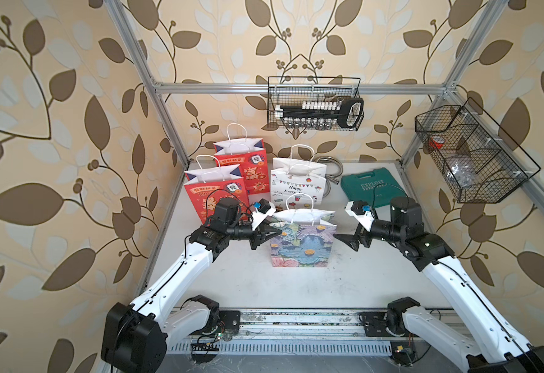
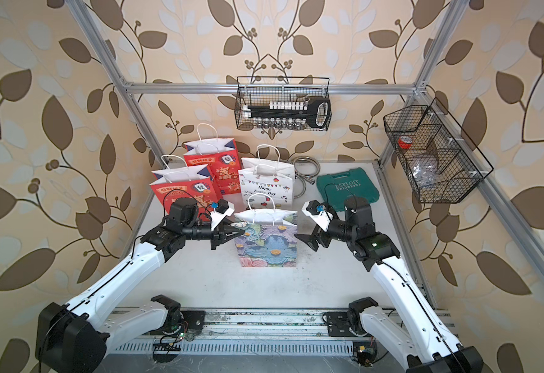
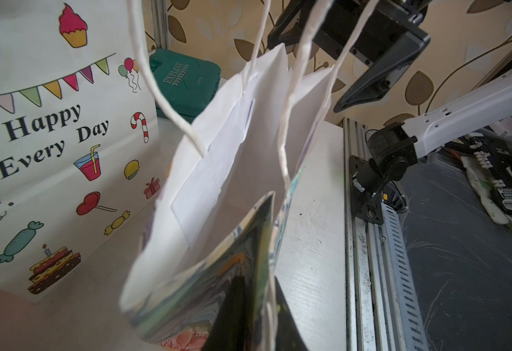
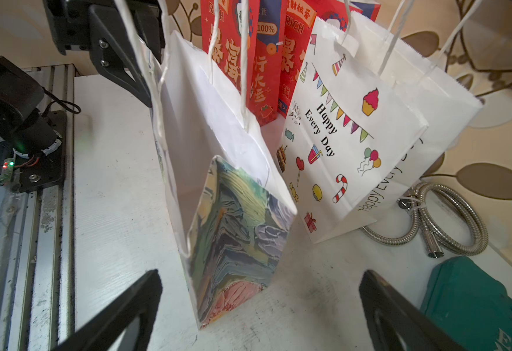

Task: Put away the paper bag
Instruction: Pick up the paper bag from the center of the board.

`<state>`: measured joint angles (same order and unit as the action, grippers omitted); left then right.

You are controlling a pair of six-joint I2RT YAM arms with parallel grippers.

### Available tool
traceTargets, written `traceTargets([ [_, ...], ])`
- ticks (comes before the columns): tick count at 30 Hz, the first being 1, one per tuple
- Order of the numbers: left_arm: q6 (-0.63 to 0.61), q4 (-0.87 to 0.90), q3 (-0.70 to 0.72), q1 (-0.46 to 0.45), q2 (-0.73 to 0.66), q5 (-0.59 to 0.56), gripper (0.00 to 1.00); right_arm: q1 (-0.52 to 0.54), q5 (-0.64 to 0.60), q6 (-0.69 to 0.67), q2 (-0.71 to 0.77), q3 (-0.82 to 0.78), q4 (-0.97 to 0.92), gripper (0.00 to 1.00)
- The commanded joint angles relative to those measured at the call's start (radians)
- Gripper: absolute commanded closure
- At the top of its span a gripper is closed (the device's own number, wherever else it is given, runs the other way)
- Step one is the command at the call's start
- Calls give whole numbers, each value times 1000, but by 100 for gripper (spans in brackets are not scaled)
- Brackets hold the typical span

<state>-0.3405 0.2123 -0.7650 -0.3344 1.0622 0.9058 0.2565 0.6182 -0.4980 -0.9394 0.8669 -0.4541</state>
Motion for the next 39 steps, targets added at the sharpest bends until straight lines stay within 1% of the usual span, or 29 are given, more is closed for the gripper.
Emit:
traceTargets([
  [1, -26, -1, -19, -6, -6, 5, 85, -5, 154, -21, -85, 66, -20, 0],
  [3, -26, -2, -20, -6, -5, 7, 84, -5, 248, -41, -127, 98, -32, 0],
  [5, -21, -7, -20, -6, -2, 5, 84, -4, 304, -66, -167, 117, -34, 0],
  [9, -14, -18, -19, -6, 4, 6, 84, 18, 321, -124, -221, 125, -21, 0],
  [12, -7, -21, -18, -6, 7, 4, 83, 58, 353, -162, -257, 128, -33, 1],
  [13, -2, -27, -17, -6, 7, 2, 83, 73, 361, -170, -269, 126, -39, 3],
  [15, 10, -44, -12, -6, 7, 1, 82, 89, 370, -177, -285, 114, -36, 11],
  [18, 28, -63, -2, -6, 4, 1, 81, 96, 372, -150, -283, 74, 27, 27],
  [20, 30, -67, 1, -6, 1, -1, 81, 96, 359, -131, -270, 45, 76, 40],
  [22, 31, -66, 6, -6, -5, -6, 80, 96, 348, -127, -265, 34, 93, 49],
  [24, 34, -69, 11, -6, -13, -13, 76, 96, 346, -128, -267, 35, 92, 57],
  [26, 41, -78, 19, -6, -22, -25, 71, 96, 350, -127, -272, 42, 85, 66],
  [29, 56, -97, 27, -6, -38, -56, 57, 96, 359, -128, -278, 54, 79, 78],
  [31, 65, -108, 33, -6, -56, -85, 46, 96, 365, -138, -282, 65, 62, 86],
  [33, 71, -122, 39, -6, -81, -120, 35, 95, 375, -155, -286, 82, 35, 97],
  [34, 78, -131, 46, -6, -98, -143, 28, 95, 380, -163, -287, 91, 17, 100],
  [35, 85, -139, 52, -6, -116, -166, 13, 96, 382, -170, -287, 99, 2, 100],
  [36, 88, -142, 57, -6, -133, -184, 2, 96, 384, -172, -285, 105, -8, 100],
  [39, 92, -141, 69, -6, -195, -242, 1, 94, 384, -163, -269, 116, -18, 100],
])
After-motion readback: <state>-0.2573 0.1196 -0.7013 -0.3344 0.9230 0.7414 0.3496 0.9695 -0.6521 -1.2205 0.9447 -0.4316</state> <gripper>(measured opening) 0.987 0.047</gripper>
